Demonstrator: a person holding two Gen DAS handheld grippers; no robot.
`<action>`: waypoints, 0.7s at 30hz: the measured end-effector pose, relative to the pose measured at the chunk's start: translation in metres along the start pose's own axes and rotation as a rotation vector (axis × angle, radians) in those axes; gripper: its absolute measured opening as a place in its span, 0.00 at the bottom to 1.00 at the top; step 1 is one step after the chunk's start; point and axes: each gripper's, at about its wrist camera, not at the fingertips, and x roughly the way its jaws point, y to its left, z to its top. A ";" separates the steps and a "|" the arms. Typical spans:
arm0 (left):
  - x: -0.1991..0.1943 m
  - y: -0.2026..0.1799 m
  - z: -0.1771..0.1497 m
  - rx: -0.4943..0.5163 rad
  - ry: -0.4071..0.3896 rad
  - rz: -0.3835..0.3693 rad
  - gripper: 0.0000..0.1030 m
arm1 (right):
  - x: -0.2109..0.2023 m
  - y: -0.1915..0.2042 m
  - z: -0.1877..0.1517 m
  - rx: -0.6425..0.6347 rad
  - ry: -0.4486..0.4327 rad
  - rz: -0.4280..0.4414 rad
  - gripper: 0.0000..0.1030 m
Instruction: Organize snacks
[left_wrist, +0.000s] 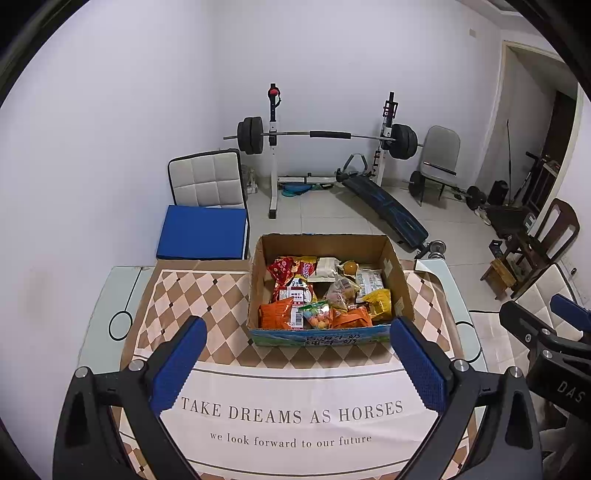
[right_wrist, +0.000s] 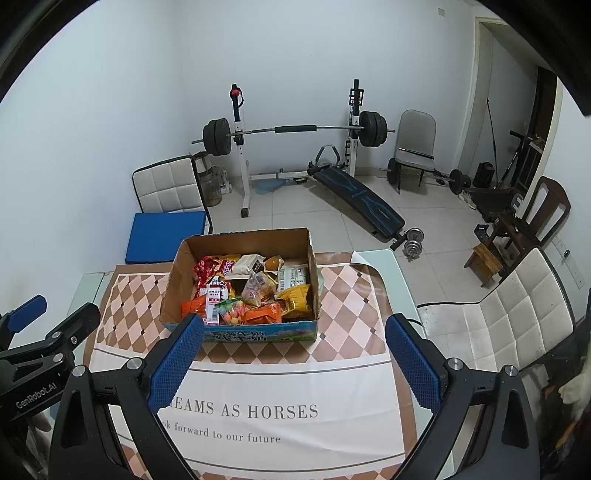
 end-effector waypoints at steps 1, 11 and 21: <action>0.000 -0.001 0.000 0.000 0.000 -0.001 0.99 | 0.000 0.000 0.000 0.001 0.000 0.002 0.98; -0.004 -0.001 0.000 -0.002 -0.001 -0.007 0.99 | 0.000 -0.001 0.000 -0.003 -0.002 0.004 0.98; -0.009 -0.005 0.004 0.005 -0.008 -0.021 0.99 | 0.000 0.000 0.002 0.001 0.003 0.004 0.98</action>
